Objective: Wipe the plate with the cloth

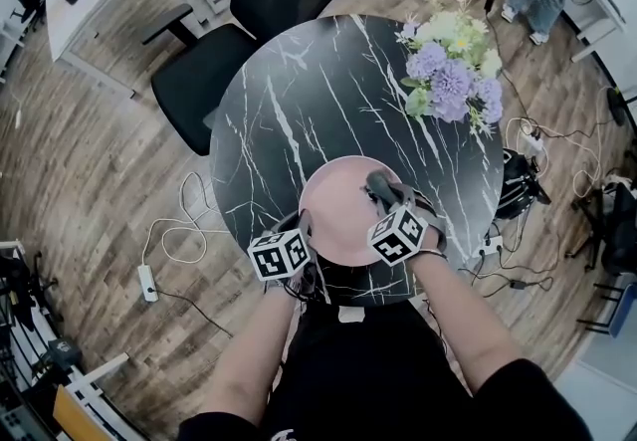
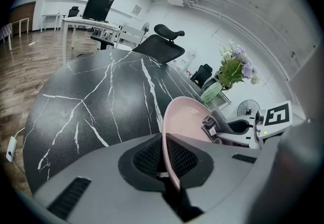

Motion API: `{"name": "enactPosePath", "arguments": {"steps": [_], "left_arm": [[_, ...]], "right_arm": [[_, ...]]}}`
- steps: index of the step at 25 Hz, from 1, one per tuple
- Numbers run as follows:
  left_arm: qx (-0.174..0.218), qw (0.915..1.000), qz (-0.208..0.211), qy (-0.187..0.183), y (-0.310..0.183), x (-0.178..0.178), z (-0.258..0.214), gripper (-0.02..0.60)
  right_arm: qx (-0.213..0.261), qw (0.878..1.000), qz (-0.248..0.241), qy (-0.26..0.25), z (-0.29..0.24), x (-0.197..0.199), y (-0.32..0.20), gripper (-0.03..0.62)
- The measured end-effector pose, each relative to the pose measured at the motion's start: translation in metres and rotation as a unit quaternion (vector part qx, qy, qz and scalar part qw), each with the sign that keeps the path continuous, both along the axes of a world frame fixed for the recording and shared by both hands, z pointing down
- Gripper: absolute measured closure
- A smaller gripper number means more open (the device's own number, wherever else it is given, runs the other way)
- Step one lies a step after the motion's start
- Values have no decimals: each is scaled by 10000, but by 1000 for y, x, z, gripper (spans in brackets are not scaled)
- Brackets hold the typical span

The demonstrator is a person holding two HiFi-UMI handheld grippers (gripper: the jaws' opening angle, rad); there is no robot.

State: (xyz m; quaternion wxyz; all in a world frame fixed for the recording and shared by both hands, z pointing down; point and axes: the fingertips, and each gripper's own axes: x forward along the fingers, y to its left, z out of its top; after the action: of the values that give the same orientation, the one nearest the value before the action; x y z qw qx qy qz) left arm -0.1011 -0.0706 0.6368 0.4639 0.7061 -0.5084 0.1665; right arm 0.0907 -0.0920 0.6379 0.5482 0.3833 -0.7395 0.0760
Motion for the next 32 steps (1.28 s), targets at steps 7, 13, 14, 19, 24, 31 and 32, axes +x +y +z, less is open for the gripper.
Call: {"name": "enactPosePath", "arguments": {"steps": [7, 13, 14, 19, 24, 31, 32], "left_arm": [[-9, 9999, -105, 17, 0, 0, 0, 551], [9, 9998, -220, 21, 1, 0, 0, 551], [8, 9997, -230, 18, 1, 0, 0, 551], [27, 9995, -312, -3, 0, -1, 0, 551], [38, 9995, -324, -19, 1, -1, -1, 551], [11, 9993, -382, -15, 3, -2, -1, 551], [8, 9992, -394, -17, 3, -2, -1, 551]], "right_arm": [[268, 9995, 157, -16, -3, 1, -5, 485], [-97, 9936, 892, -691, -7, 1, -6, 487], [-189, 9912, 1014, -824, -7, -1, -5, 487], [-579, 9798, 1299, -1403, -7, -20, 10, 487], [-911, 9746, 1101, -1722, -7, -57, 36, 487], [-1366, 9612, 962, -2196, -9, -102, 62, 487], [-1439, 9572, 994, -2308, -8, -107, 65, 487]]}}
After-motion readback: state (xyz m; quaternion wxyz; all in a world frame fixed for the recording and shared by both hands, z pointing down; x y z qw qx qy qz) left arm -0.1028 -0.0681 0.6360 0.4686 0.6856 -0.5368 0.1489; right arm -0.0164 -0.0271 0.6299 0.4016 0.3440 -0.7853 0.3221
